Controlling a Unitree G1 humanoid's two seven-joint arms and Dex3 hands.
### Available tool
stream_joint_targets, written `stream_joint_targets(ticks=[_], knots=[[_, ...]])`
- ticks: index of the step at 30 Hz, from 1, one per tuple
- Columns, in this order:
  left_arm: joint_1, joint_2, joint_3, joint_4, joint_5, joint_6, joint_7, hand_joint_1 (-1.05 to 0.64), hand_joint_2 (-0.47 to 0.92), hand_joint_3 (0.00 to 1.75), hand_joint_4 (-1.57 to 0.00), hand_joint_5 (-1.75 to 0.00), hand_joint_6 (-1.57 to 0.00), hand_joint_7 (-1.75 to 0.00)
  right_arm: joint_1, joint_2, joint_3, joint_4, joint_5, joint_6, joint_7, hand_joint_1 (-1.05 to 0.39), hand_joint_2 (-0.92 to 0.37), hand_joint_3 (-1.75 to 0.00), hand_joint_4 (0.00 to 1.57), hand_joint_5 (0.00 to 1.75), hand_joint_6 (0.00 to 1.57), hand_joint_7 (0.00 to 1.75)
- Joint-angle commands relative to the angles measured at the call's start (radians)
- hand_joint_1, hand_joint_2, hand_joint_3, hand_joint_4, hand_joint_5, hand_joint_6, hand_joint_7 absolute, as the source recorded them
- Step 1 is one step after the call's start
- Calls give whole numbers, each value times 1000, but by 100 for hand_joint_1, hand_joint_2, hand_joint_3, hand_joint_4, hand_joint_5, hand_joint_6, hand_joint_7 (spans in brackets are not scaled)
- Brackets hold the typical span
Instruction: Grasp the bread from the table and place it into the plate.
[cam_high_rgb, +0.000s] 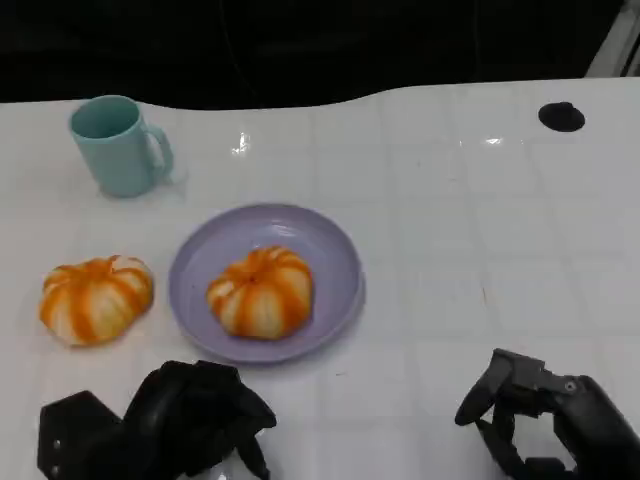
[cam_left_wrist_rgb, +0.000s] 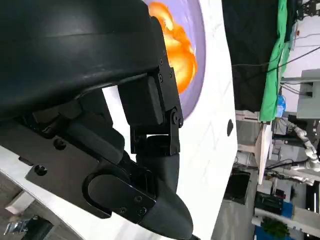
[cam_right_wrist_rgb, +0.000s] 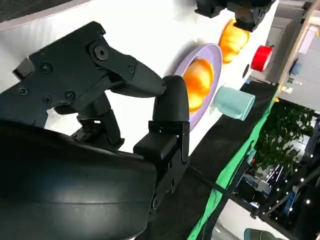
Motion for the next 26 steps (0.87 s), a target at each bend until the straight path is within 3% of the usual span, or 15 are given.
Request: stream_joint_targets(ticks=[1,26], knots=[[-11,18,14,19,-11,-9,-10,-105,79,1,-151,-91,-157,-47,-3,13,-7,16,40,43,17,-37,-60,-104,76,175,64,156],[-23,26,28,47,-10,-20,-21,-105,79,1,-150,-92,-157,-48,-14,37,-9,26,27,16,12,-37,-64,-93,75,175,66,147]])
